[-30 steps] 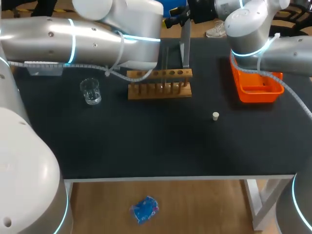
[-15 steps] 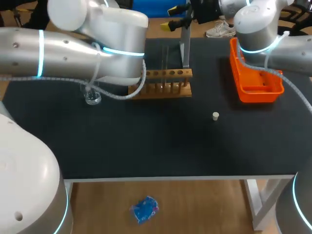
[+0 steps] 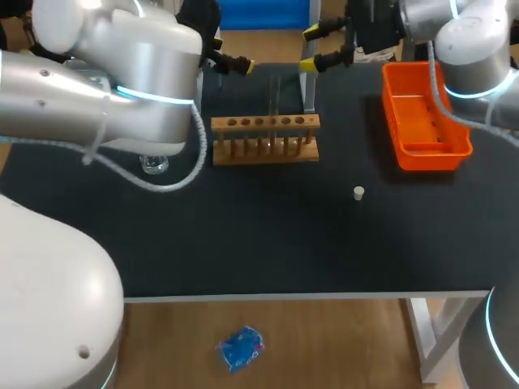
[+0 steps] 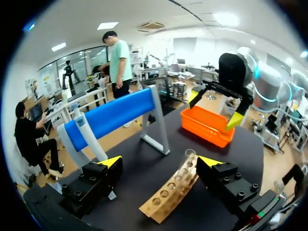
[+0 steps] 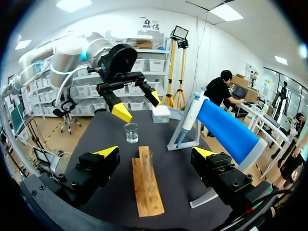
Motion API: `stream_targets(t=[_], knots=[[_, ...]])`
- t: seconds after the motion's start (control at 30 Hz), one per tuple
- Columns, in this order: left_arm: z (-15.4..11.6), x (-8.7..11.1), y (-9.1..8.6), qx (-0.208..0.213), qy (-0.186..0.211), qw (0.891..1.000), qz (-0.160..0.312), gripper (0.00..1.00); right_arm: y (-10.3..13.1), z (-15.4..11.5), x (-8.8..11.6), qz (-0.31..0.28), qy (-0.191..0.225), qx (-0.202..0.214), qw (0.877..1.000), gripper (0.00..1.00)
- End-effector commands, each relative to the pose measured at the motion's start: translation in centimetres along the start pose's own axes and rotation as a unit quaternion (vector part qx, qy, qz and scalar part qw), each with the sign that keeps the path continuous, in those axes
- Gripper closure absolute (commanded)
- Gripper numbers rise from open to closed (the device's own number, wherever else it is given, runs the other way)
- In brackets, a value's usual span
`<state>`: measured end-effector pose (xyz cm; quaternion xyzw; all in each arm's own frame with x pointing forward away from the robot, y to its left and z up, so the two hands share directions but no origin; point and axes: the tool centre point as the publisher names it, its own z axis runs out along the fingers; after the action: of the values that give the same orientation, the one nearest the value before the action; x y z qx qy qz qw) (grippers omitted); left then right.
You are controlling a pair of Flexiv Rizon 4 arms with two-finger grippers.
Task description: Invert the test tube, pick up the pipette, mount the tip to pipette, aspirate from beaker and dispense into the tube, eject the tip, return the pipette, and cap with the stopper.
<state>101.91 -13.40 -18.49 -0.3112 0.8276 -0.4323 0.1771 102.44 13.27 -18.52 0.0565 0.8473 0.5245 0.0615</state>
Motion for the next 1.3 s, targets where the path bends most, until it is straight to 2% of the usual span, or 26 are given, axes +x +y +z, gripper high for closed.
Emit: stream_targets(t=[0.03,0.5,0.53,0.67,0.97,1.17,1.3], knots=[[-2.1,0.1,-0.2,-0.033,0.151,0.988,0.014,0.0,0.0,-1.3,0.8,0.0,-0.004,0.0,1.0,0.0],[-2.1,0.1,-0.2,-0.033,0.151,0.988,0.014,0.0,0.0,-1.3,0.8,0.0,-0.004,0.0,1.0,0.0],[-2.1,0.2,-0.1,-0.036,0.155,0.986,0.041,0.0,-0.3,-1.4,0.9,0.0,-0.001,-0.003,1.0,0.0],[-1.7,0.4,0.7,-0.038,0.194,0.978,0.064,0.0,-1.9,-2.6,2.0,-0.003,0.002,-0.016,1.0,0.0],[-0.6,0.7,0.8,-0.021,0.208,0.973,0.101,0.0,-4.5,-4.6,4.2,0.0,-0.006,-0.042,0.999,0.0],[0.5,1.2,0.8,-0.026,0.21,0.971,0.108,0.0,-5.5,-5.6,5.4,-0.004,-0.015,-0.049,0.999,0.0],[1.0,1.2,0.9,-0.031,0.189,0.975,0.113,0.0,-6.2,-6.1,6.2,-0.001,-0.018,-0.052,0.999,0.0]])
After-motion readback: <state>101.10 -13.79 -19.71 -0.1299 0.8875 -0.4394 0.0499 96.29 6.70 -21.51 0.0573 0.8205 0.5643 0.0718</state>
